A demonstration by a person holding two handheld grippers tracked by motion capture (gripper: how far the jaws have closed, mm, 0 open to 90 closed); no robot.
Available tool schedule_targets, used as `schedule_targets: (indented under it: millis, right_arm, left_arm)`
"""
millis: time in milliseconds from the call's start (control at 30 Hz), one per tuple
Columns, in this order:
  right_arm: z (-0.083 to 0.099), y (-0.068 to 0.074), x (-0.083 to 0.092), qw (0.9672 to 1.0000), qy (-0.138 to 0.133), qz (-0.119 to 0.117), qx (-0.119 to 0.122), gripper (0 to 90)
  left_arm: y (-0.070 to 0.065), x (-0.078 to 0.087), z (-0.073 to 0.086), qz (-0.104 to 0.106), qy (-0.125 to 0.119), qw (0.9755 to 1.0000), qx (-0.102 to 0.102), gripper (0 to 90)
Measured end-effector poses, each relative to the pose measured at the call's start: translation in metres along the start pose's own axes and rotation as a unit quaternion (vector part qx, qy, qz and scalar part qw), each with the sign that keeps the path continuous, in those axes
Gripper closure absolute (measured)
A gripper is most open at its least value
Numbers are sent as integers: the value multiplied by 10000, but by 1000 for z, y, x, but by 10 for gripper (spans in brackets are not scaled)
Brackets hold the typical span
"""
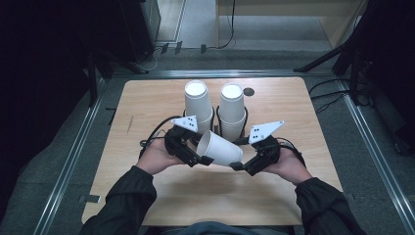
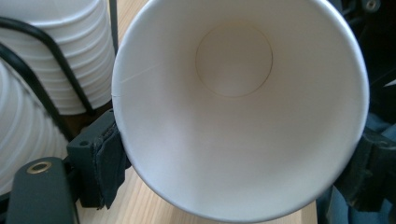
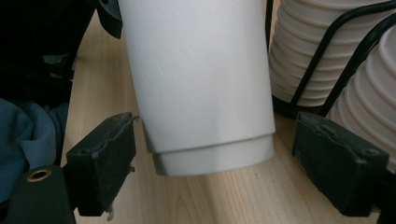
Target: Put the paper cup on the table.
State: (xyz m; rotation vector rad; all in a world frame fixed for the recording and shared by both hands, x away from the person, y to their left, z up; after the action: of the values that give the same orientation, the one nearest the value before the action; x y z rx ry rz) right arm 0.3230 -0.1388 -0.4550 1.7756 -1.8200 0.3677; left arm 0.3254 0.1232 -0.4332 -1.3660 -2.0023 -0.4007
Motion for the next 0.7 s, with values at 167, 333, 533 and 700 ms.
schedule_targets:
  millis: [167,333,533,700]
  right_arm:
    - [1,-1,1,10000,29,34,-31,145]
    - [2,-2,2,10000,16,65,-36,149]
    - [4,-3,3,9999,54,67,-96,150]
    - [8,-5,1,9995,228,178,-126,153]
  left_arm:
    - [1,-1,3,-159,284,9994,-149,122]
    - [2,-4,5,-269,507,9980,-258,122]
    - [4,-7,9,-477,852,9944,-408,120]
    - [4,-14,11,-610,1151,9904,-472,120]
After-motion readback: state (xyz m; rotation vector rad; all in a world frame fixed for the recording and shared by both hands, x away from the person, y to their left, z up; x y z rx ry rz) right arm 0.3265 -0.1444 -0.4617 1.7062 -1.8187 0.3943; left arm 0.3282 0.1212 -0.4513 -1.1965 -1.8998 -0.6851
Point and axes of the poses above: each handheld gripper's, and its own axes: x roughly backward along the jaws, z roughly out of its underside, y roughly to its left, the point moved 1 cm from there along -x, roughly forward along the jaws, and after that the axes turned 9 degrees about -z, right-handed, at the moved point
